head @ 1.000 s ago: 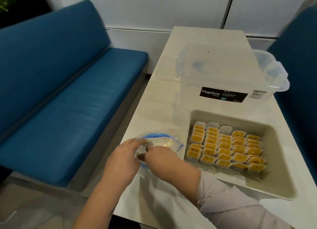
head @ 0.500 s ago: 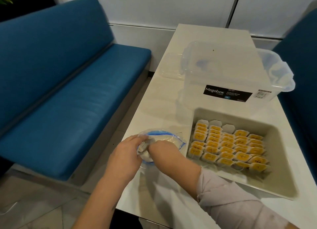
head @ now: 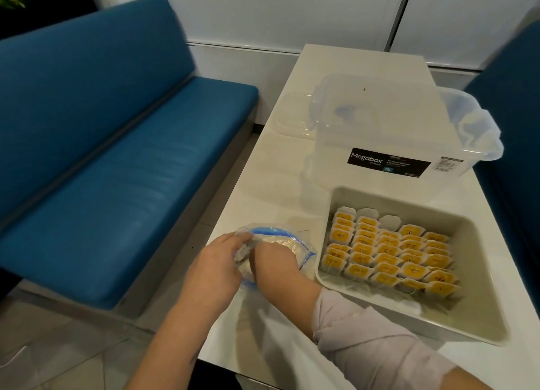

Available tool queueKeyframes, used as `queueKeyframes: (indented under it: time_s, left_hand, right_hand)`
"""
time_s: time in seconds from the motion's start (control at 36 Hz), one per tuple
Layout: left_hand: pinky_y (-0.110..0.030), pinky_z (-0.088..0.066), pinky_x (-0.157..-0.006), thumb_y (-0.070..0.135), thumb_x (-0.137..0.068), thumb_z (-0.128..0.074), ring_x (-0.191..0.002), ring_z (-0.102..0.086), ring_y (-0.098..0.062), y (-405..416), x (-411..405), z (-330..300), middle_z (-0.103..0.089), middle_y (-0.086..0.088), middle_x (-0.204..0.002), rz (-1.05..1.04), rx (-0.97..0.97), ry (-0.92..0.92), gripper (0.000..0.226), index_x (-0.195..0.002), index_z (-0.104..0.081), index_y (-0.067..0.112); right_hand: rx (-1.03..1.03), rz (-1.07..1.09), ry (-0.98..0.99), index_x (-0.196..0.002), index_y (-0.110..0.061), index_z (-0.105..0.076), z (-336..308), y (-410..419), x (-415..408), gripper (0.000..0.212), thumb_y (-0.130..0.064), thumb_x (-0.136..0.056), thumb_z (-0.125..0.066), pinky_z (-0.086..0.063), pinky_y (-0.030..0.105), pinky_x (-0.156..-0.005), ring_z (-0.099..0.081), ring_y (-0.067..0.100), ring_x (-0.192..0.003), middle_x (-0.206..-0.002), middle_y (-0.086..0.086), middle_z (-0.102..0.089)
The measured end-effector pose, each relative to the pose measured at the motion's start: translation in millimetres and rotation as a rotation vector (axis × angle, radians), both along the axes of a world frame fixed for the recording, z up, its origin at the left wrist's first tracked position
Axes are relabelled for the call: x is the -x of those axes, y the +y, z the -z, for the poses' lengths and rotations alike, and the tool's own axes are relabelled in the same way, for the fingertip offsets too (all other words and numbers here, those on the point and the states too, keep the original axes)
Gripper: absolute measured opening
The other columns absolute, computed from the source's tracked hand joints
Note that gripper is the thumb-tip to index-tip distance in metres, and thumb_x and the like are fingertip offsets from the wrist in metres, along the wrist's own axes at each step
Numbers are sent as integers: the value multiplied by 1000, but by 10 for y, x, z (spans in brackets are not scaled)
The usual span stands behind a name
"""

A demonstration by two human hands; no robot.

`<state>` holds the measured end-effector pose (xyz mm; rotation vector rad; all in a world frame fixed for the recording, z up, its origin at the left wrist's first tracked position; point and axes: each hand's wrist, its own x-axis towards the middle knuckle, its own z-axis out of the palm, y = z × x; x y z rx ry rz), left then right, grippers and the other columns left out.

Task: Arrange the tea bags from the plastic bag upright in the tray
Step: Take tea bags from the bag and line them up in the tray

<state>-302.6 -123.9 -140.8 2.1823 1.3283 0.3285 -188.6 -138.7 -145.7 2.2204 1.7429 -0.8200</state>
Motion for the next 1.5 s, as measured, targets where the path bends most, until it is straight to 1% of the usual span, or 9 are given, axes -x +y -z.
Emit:
queueKeyframes:
  time_s: [0.14, 0.25, 0.58, 0.97, 1.11, 1.22, 1.28, 1.36, 1.5]
  left_hand:
    - [-16, -41, -84, -8, -80, -53, -116, -51, -6, 0, -14, -2, -51, 18, -133, -2, 1, 8, 66, -129, -53, 37]
    - [-13, -38, -83, -7, -78, -53, -117, -49, -4, -5, -19, -21, -50, 20, -134, 7, 7, 13, 67, -128, -53, 38]
    - [-17, -41, -86, -2, -82, -57, -113, -53, -9, 47, -18, -5, -53, 14, -133, -18, 41, 2, 60, -129, -54, 35]
    - [-18, -32, -99, 19, -77, -77, -129, -42, -9, 33, -30, -124, -40, 12, -146, -7, 63, 8, 54, -125, -59, 36]
    - [-15, -35, -89, 14, -73, -80, -113, -47, -1, 16, -24, -215, -45, 19, -136, -47, 49, -153, 47, -114, -66, 33]
    - [-26, -53, -82, 15, -85, -69, -99, -62, -6, 25, -15, -293, -65, 10, -113, -166, 78, -413, 28, -104, -64, 34]
    - [-37, -57, -80, 34, -91, -55, -90, -67, -11, 0, -58, -401, -70, 4, -101, -242, 292, -546, 17, -104, -62, 25]
    - [-32, -59, -71, 54, -80, -44, -79, -70, -18, -31, -178, -520, -74, -3, -90, -261, 757, -794, 50, -103, -64, 14]
    - [-23, -58, -61, 34, -80, -56, -72, -69, -15, -102, -322, -562, -69, -7, -84, -224, 909, -1001, 35, -100, -66, 7]
  right_hand:
    - [70, 14, 62, -133, -3, -45, 31, 29, 39, 46, -18, -92, -58, -42, 43, -98, -52, 35, -118, -129, 17, -53]
    - [-208, 34, 90, -108, 3, -60, 60, -147, 55, 22, -4, -94, -45, -41, 34, -74, -60, 35, -102, -108, 20, -63]
    - [-117, -27, 9, -130, -5, -46, -86, -72, 30, 39, -14, -93, -53, -45, 39, -91, -58, 32, -109, -121, 14, -59]
    - [-379, 171, 210, -113, -20, -66, -397, -227, -308, 28, -10, -90, -55, -40, 24, -72, -61, 24, -93, -105, 6, -67]
    - [-487, 245, 342, -107, -21, -69, -487, -321, -397, 23, -15, -90, -55, -44, 22, -71, -62, 18, -91, -102, 1, -70]
    - [-704, 211, 380, -102, -25, -70, -534, -406, -435, 20, -16, -92, -55, -48, 23, -76, -62, 12, -87, -98, -6, -71]
    - [-919, 112, 236, -99, -22, -71, -560, -435, -447, 20, -14, -91, -55, -51, 26, -72, -64, 13, -83, -93, -7, -71]
    - [-1242, -94, 0, -85, -17, -73, -498, -442, -503, 16, -6, -77, -64, -53, 26, -65, -68, 18, -75, -77, -3, -71]
    - [-1344, -220, -103, -86, -20, -74, -366, -487, -637, 14, -13, -83, -62, -50, 34, -89, -69, 18, -95, -92, -4, -73]
